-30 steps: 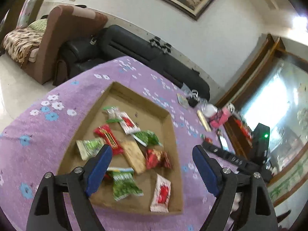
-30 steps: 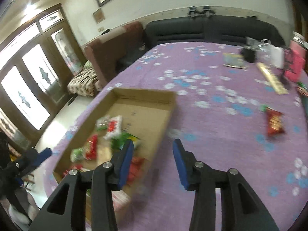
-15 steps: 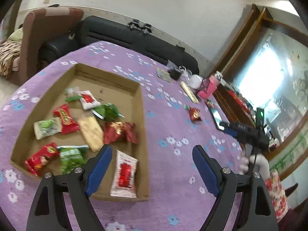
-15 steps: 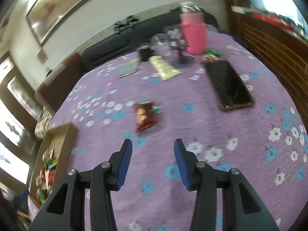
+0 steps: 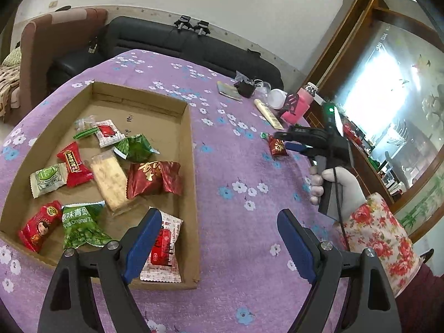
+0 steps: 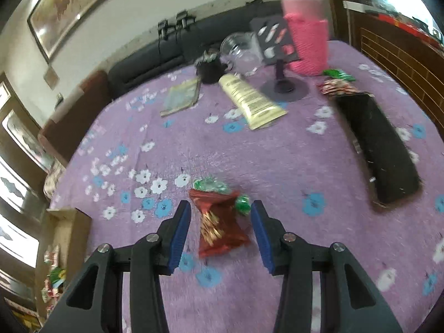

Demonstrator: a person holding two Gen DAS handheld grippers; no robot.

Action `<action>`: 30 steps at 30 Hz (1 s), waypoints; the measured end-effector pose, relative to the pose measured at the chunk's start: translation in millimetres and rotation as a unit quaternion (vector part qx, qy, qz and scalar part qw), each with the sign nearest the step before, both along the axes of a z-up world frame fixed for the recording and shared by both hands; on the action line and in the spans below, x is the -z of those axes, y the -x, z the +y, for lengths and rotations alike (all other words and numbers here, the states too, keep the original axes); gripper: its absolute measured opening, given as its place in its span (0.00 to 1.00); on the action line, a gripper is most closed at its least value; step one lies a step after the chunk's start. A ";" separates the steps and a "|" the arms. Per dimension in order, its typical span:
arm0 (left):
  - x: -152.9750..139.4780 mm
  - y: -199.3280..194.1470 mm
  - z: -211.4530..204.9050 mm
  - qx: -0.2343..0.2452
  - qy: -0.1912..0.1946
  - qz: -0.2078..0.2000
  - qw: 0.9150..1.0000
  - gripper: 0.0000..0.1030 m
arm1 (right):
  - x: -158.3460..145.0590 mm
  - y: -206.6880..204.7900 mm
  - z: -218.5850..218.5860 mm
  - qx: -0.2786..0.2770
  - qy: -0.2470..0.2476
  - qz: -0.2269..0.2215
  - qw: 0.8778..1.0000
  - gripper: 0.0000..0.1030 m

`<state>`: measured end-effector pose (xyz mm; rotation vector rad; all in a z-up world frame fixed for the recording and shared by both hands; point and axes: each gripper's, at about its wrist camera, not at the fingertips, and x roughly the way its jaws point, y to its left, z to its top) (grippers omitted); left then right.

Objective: Organize snacks
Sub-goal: 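Grasp the green-wrapped sweet with the right tool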

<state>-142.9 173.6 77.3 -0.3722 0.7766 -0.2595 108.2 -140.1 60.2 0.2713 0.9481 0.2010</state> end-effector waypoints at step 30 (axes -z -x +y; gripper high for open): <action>7.8 -17.5 -27.2 0.042 -0.006 0.017 0.999 0.85 | 20.7 -38.2 15.4 -0.046 0.114 0.029 0.992 0.21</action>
